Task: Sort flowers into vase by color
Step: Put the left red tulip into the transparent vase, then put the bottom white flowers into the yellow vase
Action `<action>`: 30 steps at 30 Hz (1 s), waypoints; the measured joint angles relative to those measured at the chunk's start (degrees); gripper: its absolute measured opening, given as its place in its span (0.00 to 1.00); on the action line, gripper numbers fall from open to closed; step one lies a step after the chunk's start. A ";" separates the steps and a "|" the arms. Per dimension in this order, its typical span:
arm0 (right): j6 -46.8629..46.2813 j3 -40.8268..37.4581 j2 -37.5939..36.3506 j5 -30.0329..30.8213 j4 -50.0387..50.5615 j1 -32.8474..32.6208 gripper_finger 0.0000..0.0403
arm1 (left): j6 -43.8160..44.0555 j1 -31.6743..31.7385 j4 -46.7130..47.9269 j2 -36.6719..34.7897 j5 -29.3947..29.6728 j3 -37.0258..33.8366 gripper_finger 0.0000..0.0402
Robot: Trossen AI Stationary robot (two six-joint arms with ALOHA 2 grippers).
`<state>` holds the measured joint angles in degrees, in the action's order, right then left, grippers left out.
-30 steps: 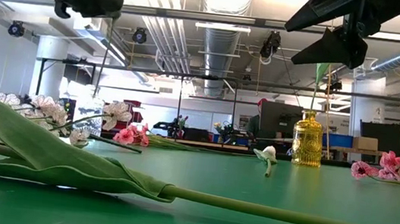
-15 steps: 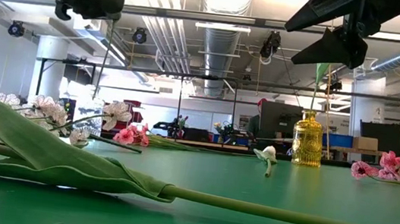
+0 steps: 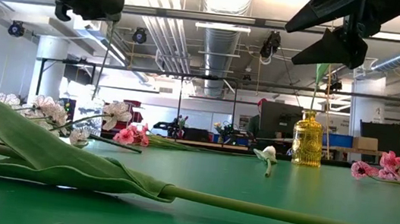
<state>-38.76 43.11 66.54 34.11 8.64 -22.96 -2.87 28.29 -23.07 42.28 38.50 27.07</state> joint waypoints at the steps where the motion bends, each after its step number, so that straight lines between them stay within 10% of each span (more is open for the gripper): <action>1: 0.00 0.00 0.00 0.00 0.00 0.02 0.87 | 0.00 0.02 0.10 0.00 0.02 0.00 0.00; 19: 1.17 0.00 0.00 0.00 0.00 0.02 0.87 | 7.32 -0.08 8.77 -0.29 5.48 0.01 0.20; 30: 1.23 -0.02 0.00 -0.02 0.00 0.02 0.87 | 12.23 -2.48 32.11 -3.97 2.78 4.78 0.45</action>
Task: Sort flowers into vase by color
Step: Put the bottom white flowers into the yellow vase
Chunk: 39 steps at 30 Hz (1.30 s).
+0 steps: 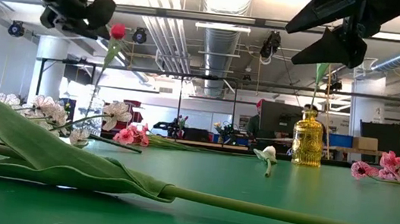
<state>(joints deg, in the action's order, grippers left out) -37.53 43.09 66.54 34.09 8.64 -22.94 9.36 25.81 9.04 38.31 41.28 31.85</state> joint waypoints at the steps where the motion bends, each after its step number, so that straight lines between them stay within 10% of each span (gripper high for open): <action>1: -0.47 0.00 0.00 0.02 0.02 0.00 0.87 | 1.58 -0.24 2.79 -0.16 -0.19 1.05 0.46; 13: -6.28 -0.04 0.00 -0.20 2.55 0.59 0.87 | 22.18 -2.27 36.77 2.28 -14.31 13.41 0.49; 39: -5.80 -0.04 0.00 -2.80 3.39 0.59 0.87 | 53.70 -38.26 46.68 10.40 -31.77 13.38 0.49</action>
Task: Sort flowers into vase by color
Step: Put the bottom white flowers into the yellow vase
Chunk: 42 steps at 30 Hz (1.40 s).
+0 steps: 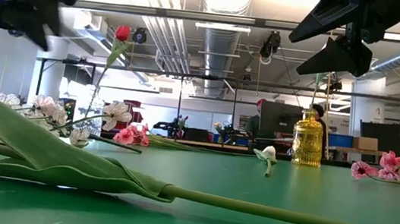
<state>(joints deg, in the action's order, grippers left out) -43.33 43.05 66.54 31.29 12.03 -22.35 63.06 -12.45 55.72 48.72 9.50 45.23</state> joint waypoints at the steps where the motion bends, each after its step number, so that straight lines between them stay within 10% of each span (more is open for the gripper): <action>1: 0.04 0.00 0.00 0.00 0.00 0.00 0.87 | 2.25 -2.53 -0.08 0.71 -0.61 0.00 0.49; 11: 1.48 0.00 0.00 -1.07 0.00 0.00 0.87 | 25.80 -21.88 -0.24 10.18 2.13 0.00 0.49; 24: -15.47 0.04 -0.33 -27.47 12.17 -2.69 0.87 | 29.89 -30.96 -0.57 27.99 0.43 7.24 0.70; 30: -34.06 0.04 -0.08 -27.32 23.68 -9.72 0.87 | 28.97 -32.54 -0.28 36.54 0.43 10.54 0.78; 42: -39.34 0.04 0.21 -22.25 21.70 -15.33 0.87 | 29.69 -33.53 -0.14 46.98 0.52 11.39 0.77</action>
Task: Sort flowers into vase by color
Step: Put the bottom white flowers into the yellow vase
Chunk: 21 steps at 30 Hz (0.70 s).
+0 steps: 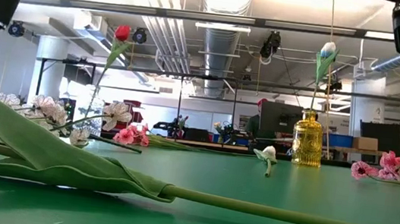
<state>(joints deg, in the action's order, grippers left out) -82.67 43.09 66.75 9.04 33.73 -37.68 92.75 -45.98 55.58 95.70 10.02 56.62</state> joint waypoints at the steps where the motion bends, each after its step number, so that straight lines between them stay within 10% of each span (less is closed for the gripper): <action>1: 0.00 0.00 0.16 0.10 -0.08 0.00 0.87 | 0.08 0.00 0.02 0.49 0.00 0.00 0.77; 21: 3.26 0.00 5.19 0.11 -2.05 0.03 0.87 | 4.99 -0.76 -0.53 1.84 4.54 -0.42 0.63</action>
<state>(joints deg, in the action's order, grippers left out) -79.42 43.09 71.95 9.15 31.69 -37.65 97.74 -46.74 55.05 97.54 14.57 56.20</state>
